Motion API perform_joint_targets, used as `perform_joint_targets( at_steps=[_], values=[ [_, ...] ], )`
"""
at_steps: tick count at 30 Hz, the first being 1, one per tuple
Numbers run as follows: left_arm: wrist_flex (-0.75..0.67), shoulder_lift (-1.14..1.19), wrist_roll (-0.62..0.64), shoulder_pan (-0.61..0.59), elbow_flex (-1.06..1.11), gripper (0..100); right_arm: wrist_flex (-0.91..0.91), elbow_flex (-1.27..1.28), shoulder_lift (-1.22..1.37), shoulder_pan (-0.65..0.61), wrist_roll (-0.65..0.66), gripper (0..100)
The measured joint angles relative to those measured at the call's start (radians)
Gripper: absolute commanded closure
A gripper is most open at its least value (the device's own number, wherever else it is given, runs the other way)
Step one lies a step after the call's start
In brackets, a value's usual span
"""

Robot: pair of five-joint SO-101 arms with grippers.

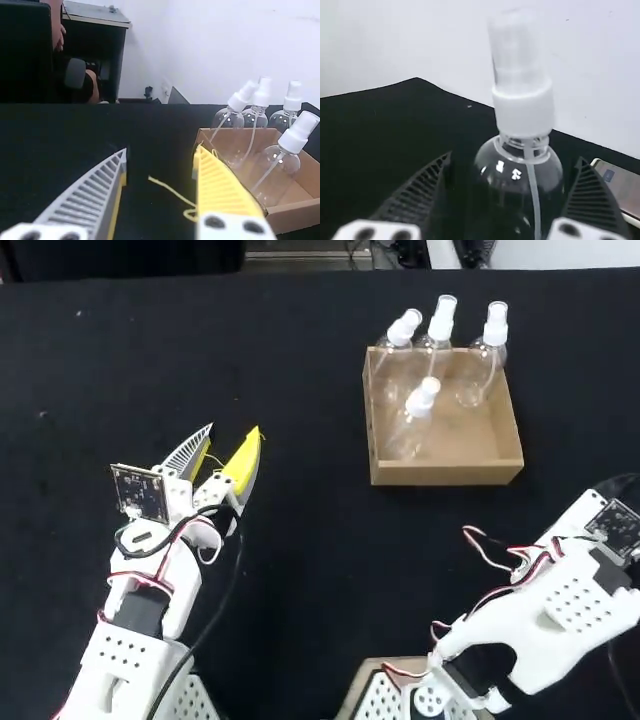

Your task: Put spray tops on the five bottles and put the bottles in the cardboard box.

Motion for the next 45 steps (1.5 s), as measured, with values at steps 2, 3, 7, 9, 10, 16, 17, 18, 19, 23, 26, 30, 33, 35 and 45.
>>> perform_joint_targets(
  at_steps=[2,3,7,9,10,16,17,18,19,23,26,30,33,35,45],
  values=[
    [0.000,0.000,0.000,0.000,0.000,79,0.000,0.000,0.000,0.000,0.000,72.7],
    [0.000,0.000,0.000,0.000,0.000,79,0.000,0.000,0.000,0.000,0.000,76.4],
    [0.000,0.000,0.000,0.000,0.000,79,0.000,0.000,0.000,0.000,0.003,91.7],
    [0.000,0.000,0.000,0.000,0.000,79,0.000,0.000,0.000,0.000,0.003,96.5],
    [0.000,0.000,0.000,0.000,0.000,79,0.000,0.000,0.000,0.000,0.003,98.0],
    [0.000,0.000,0.000,0.000,0.000,79,0.000,0.000,0.000,0.000,0.005,98.8],
    [0.000,0.000,0.000,0.000,0.000,79,0.000,0.000,0.000,0.000,0.005,98.8],
    [0.000,0.000,0.000,0.000,0.000,79,0.000,0.000,0.000,0.000,0.005,98.8],
    [0.000,0.000,0.000,0.000,0.000,79,0.000,0.000,-0.009,0.000,0.005,98.8],
    [0.000,0.000,0.000,0.000,0.000,79,0.000,0.023,-0.114,0.000,-0.029,98.8],
    [0.000,0.000,0.000,0.000,0.000,79,0.040,0.086,-0.264,0.000,-0.068,98.8],
    [0.000,0.000,0.000,0.000,0.000,79,0.287,0.097,-0.512,-0.043,-0.084,98.8],
    [0.000,0.000,0.000,0.000,0.000,79,0.512,0.098,-0.677,-0.114,-0.140,98.8],
    [0.000,0.000,0.000,0.000,0.000,79,0.620,0.098,-0.772,-0.169,-0.169,98.8],
    [0.000,0.000,-0.002,0.000,0.000,79,0.795,0.098,-0.910,-0.446,-0.163,98.8]
  ],
)
